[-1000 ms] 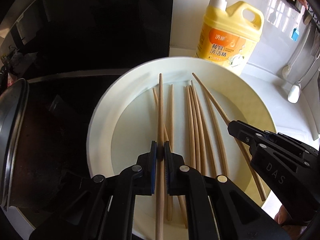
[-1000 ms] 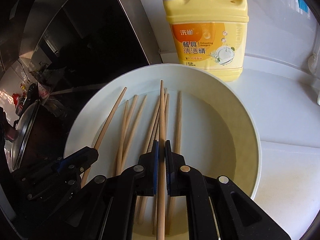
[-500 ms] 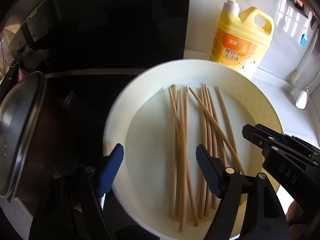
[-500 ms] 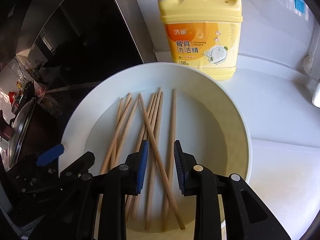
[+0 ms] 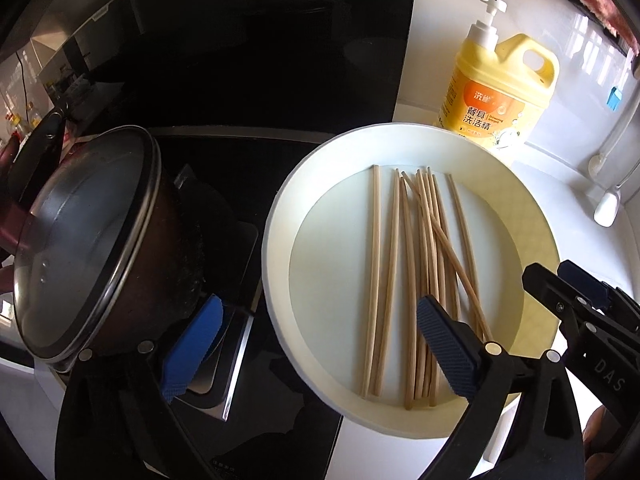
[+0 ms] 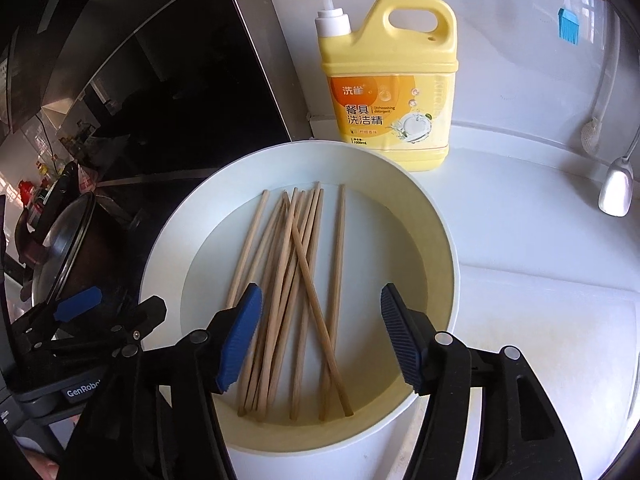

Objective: Organize utensils

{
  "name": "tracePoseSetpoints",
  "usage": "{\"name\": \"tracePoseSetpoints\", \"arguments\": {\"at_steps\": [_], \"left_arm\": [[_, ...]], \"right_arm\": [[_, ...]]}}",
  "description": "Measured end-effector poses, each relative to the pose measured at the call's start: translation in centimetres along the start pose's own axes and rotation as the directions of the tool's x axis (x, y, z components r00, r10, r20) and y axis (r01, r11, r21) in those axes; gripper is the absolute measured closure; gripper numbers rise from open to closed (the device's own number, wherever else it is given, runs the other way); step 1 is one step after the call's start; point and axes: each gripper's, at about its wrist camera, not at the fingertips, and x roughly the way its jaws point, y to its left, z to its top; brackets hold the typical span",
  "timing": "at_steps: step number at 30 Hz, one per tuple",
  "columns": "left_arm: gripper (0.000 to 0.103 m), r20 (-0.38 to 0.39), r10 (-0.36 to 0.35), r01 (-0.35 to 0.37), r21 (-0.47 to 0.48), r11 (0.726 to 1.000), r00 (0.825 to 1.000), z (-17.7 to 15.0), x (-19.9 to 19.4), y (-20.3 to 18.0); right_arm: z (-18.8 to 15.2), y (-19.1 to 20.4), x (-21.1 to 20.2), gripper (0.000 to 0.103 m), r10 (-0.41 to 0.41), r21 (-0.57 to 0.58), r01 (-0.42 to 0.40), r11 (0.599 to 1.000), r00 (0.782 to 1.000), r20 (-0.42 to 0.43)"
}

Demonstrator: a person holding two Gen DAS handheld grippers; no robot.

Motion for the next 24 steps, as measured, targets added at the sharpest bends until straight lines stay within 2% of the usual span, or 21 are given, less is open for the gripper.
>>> {"name": "tracePoseSetpoints", "arguments": {"at_steps": [13, 24], "left_arm": [[0.007, 0.016, -0.021, 0.021, -0.004, 1.0, 1.0, -0.6, -1.9, 0.6], [0.007, 0.027, -0.028, 0.028, -0.006, 1.0, 0.999, -0.5, -2.6, 1.1]], "right_arm": [[-1.0, 0.8, -2.5, 0.036, -0.02, -0.008, 0.02, 1.0, 1.0, -0.001], [-1.2, 1.1, -2.8, 0.035, -0.034, -0.01, 0.034, 0.999, 0.999, -0.005]]}}
